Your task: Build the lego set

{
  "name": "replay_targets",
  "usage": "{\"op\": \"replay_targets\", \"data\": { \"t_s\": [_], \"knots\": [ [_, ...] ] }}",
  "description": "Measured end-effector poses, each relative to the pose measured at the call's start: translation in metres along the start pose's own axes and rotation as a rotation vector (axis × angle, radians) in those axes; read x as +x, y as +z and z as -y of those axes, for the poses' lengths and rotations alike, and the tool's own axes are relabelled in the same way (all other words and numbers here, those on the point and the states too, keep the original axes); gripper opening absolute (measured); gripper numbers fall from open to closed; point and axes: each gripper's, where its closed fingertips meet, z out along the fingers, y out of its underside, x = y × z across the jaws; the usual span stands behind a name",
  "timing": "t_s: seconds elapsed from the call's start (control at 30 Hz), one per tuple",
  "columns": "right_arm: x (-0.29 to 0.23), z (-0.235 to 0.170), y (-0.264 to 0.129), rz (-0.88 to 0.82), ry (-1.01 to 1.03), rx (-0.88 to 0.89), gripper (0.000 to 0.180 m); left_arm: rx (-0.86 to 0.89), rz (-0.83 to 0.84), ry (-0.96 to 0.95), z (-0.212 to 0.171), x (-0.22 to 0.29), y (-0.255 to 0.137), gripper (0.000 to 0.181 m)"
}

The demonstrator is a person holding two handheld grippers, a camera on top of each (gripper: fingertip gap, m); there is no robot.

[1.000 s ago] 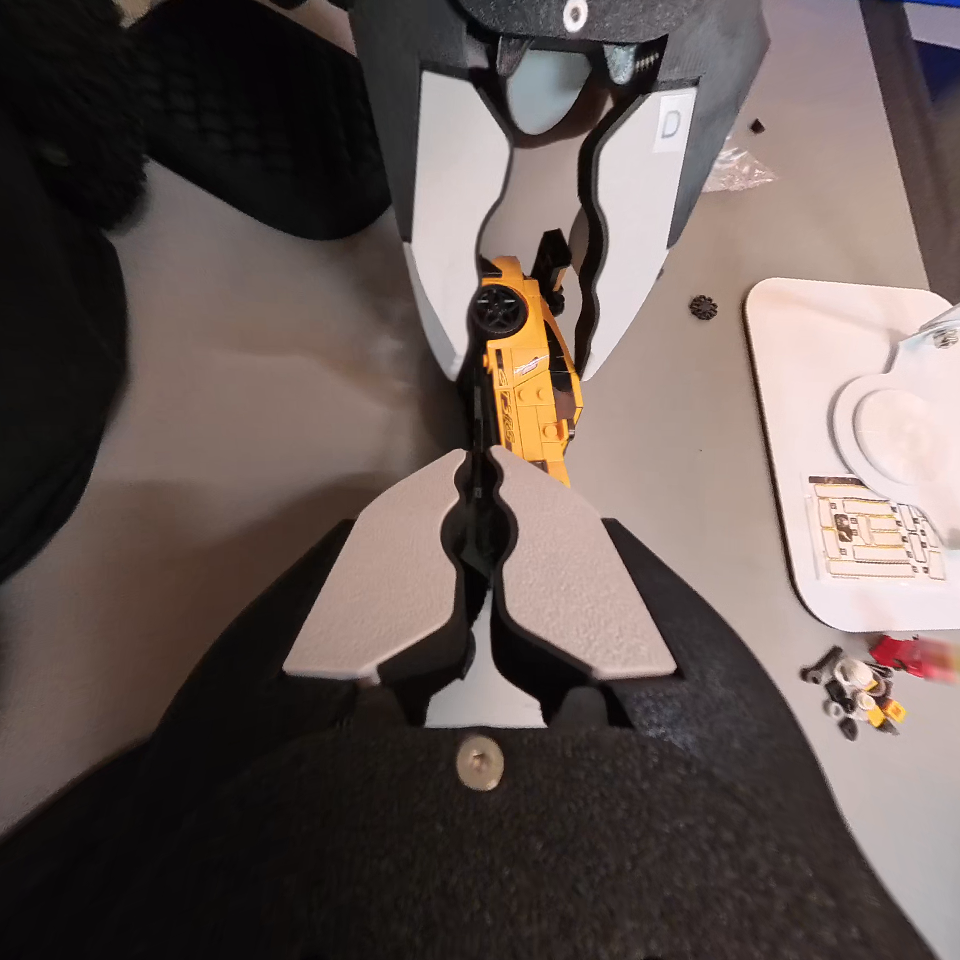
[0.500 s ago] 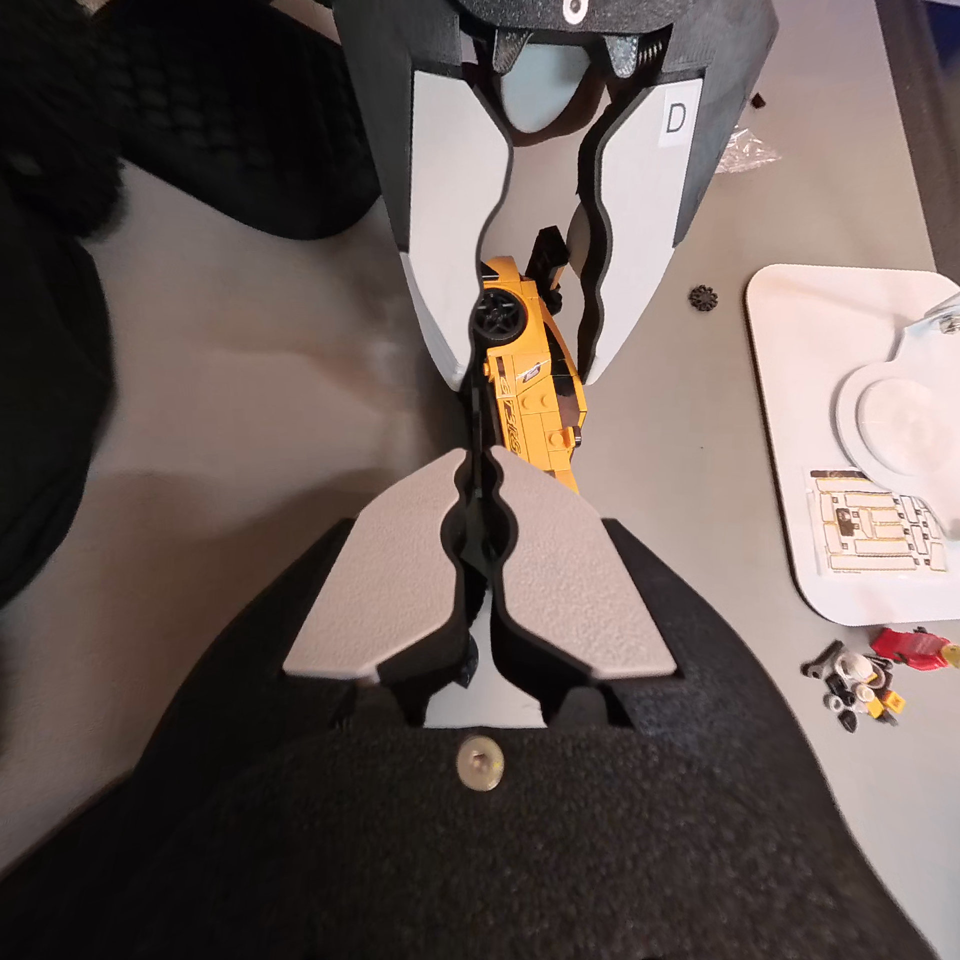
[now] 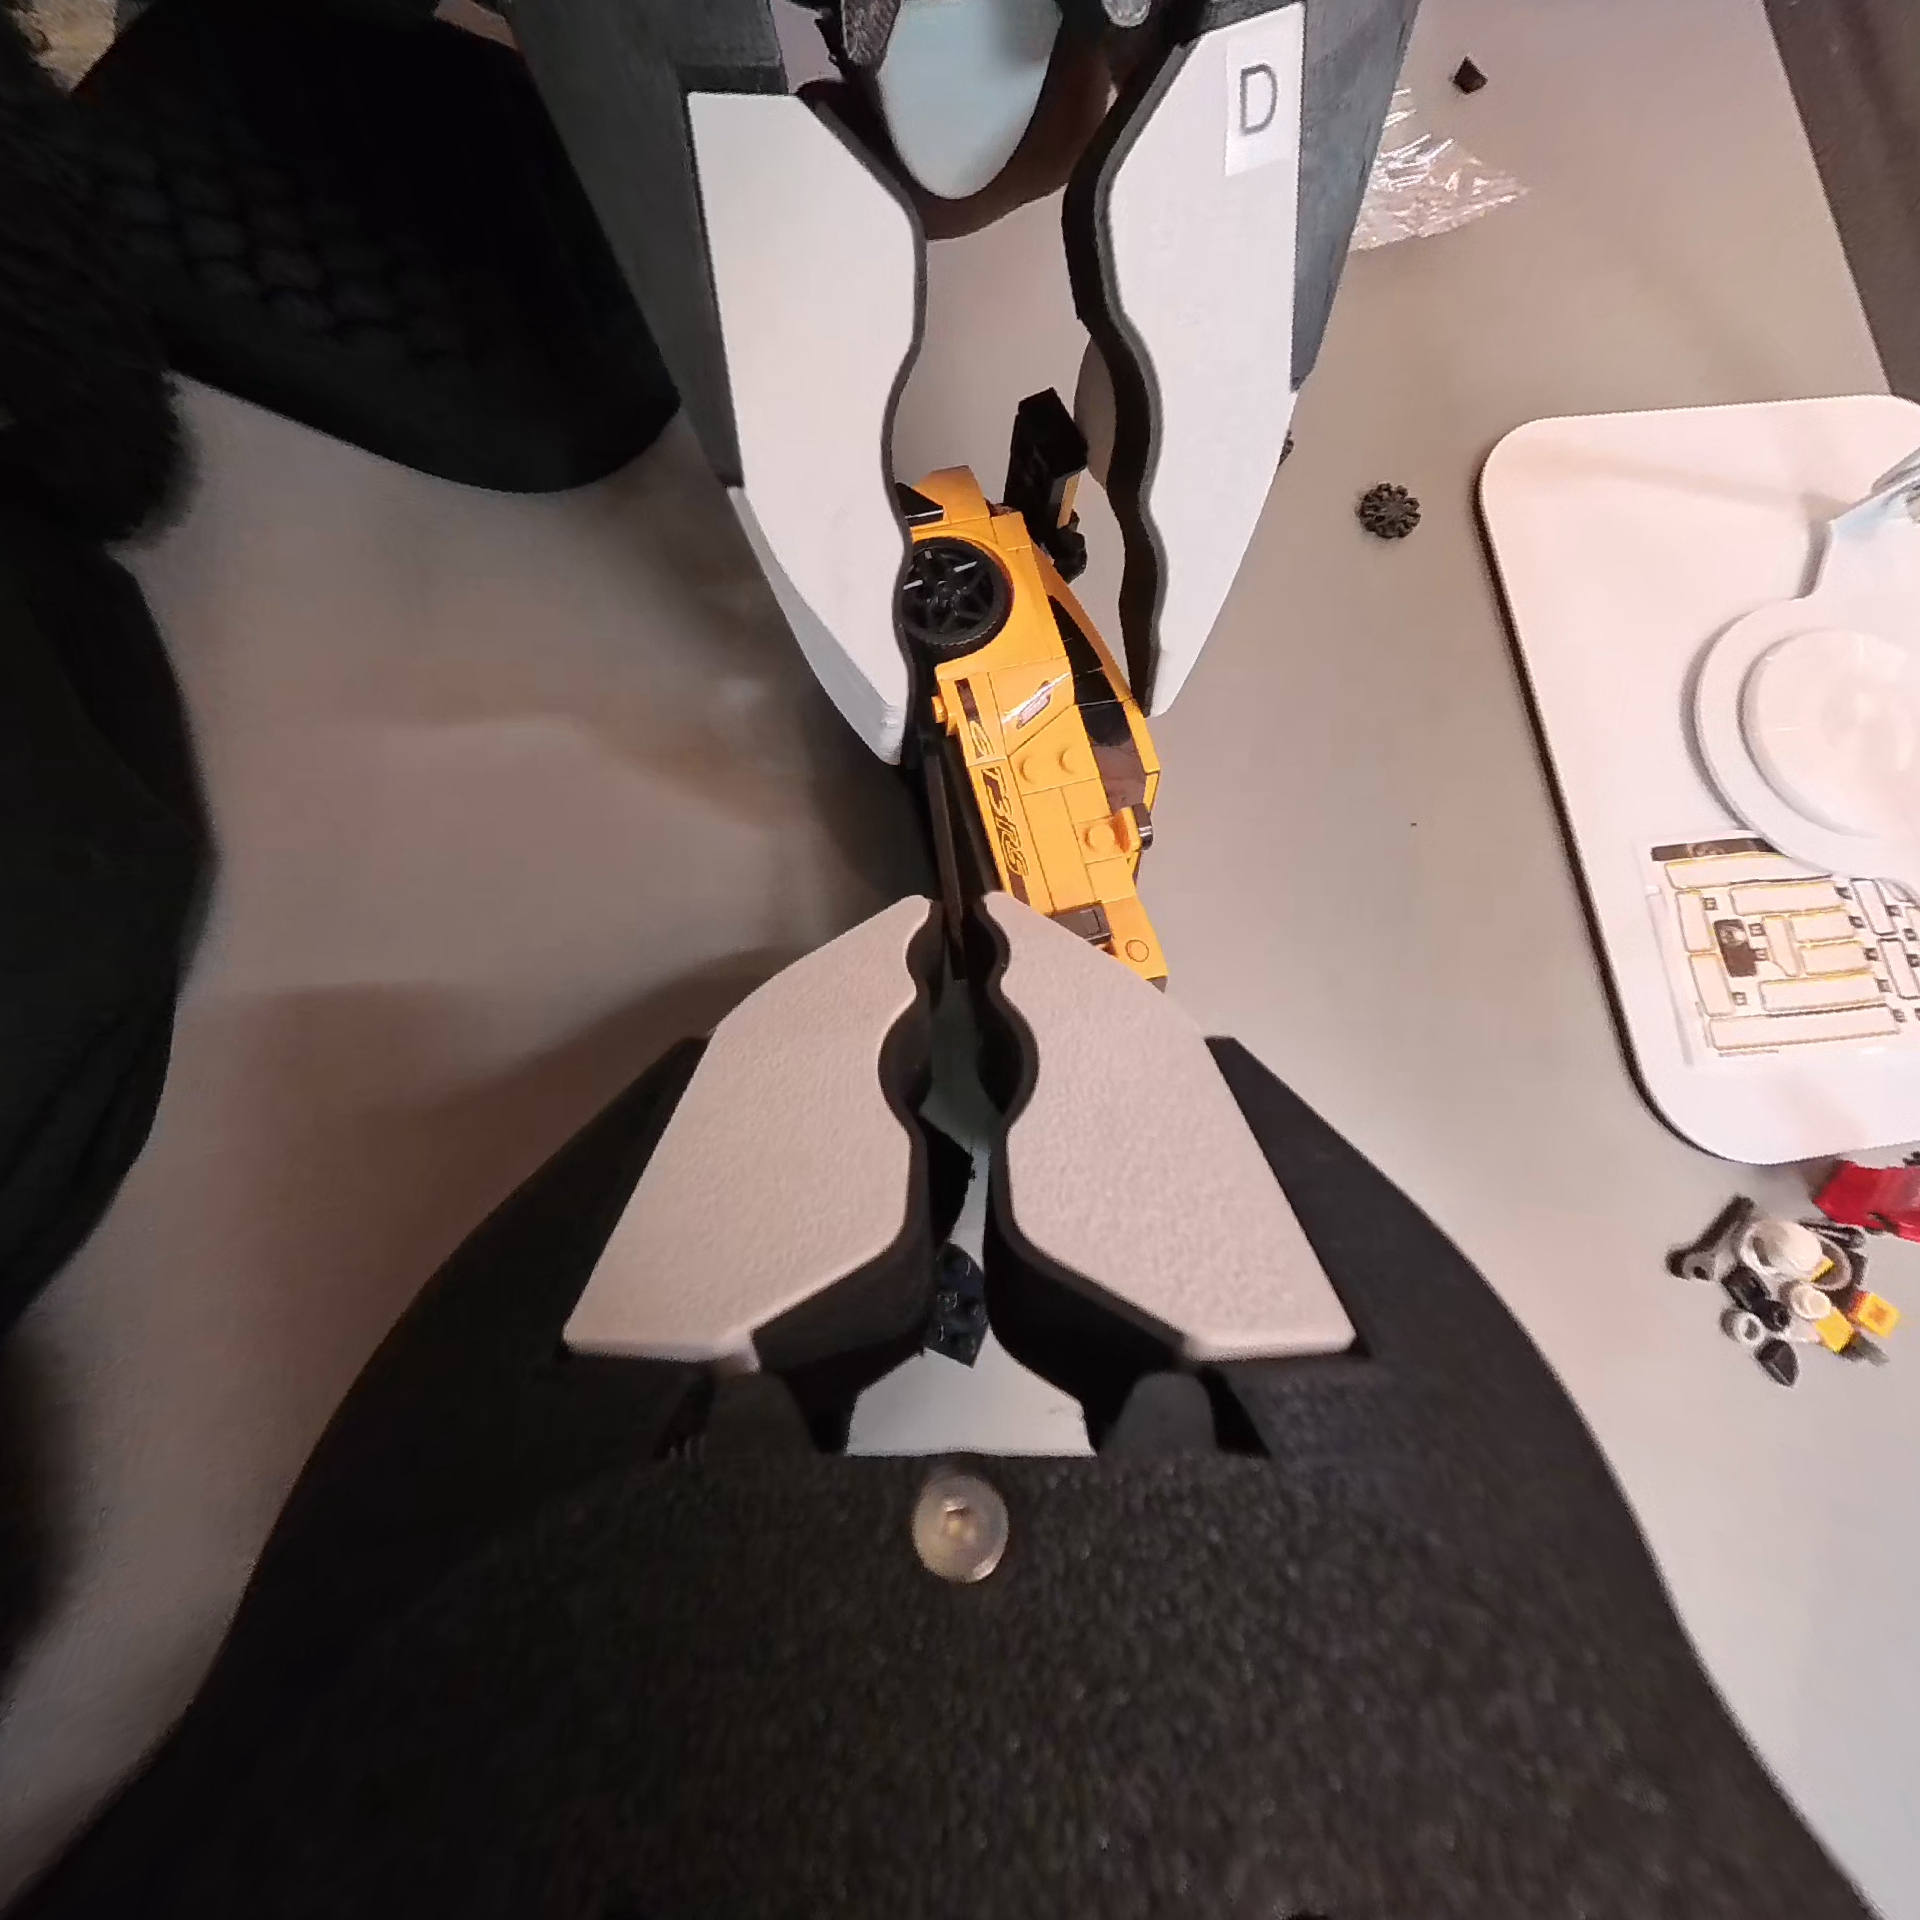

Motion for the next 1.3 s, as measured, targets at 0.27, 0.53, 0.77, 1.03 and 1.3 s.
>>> {"op": "replay_targets", "data": {
  "t_s": [0.27,0.53,0.77,1.03,1.3],
  "knots": [
    [0.003,0.002,-0.012,-0.024,-0.015,0.016,0.009,-0.002,0.011,0.007,0.000,0.000,0.001,0.047],
    [0.013,0.001,-0.008,0.045,-0.045,-0.020,0.043,-0.006,0.006,0.004,0.001,0.000,0.001,0.047],
    [0.017,-0.005,0.003,0.190,-0.052,-0.160,0.032,-0.024,0.006,0.029,0.001,0.001,0.002,0.047],
    [0.016,-0.014,0.009,0.212,-0.092,-0.288,0.033,-0.017,-0.004,0.043,0.001,0.000,0.002,0.047],
    [0.016,-0.014,0.008,0.199,-0.114,-0.296,0.033,0.003,-0.012,0.042,0.002,0.000,0.002,0.048]
  ]
}}
